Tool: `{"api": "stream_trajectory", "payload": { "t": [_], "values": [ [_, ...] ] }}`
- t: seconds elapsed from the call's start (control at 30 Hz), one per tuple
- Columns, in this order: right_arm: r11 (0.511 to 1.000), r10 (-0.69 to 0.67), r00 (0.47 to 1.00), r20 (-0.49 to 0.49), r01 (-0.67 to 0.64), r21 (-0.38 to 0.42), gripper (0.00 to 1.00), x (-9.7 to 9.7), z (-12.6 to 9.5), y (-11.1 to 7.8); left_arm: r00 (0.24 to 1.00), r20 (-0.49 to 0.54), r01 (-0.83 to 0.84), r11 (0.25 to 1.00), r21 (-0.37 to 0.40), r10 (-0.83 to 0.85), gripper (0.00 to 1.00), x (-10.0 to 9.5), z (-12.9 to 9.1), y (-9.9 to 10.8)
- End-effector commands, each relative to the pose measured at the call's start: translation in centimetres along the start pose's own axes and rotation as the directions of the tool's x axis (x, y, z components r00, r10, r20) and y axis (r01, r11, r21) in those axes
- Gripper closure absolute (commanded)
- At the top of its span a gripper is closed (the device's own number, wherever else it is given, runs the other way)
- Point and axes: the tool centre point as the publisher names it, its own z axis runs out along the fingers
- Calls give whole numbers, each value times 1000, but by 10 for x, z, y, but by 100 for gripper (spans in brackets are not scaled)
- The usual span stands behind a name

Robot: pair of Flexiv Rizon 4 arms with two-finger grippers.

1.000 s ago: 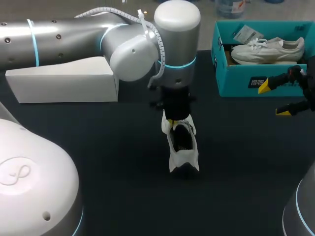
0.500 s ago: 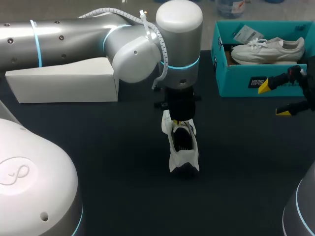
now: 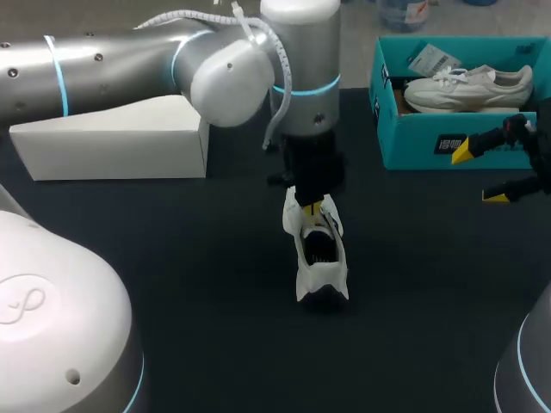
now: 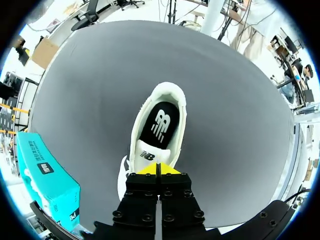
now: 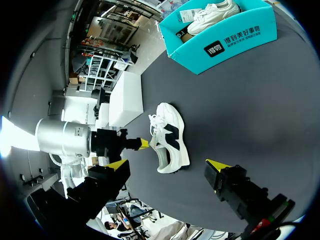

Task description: Take the shoe out of the shoebox, open the shoe tongue, remove and reinsert the insole, then place the shoe into the shoebox

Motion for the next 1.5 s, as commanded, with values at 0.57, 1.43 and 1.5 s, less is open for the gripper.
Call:
{"api": "stream_trajectory", "payload": {
  "t": [0.57,1.43,1.5],
  "values": [
    [1000,1,1000,4,-1,-1,0,0,0,-1,997,-28,70,981,181,-66,100,-3,-6,6],
    [1000,1,1000,4,-1,-1,0,0,0,-1,718,63,695,719,-19,-693,100,-5,-11,0],
    [1000,1,1000,4,-1,-1,0,0,0,-1,641,45,766,642,23,-766,100,-2,-13,-1]
  ]
}}
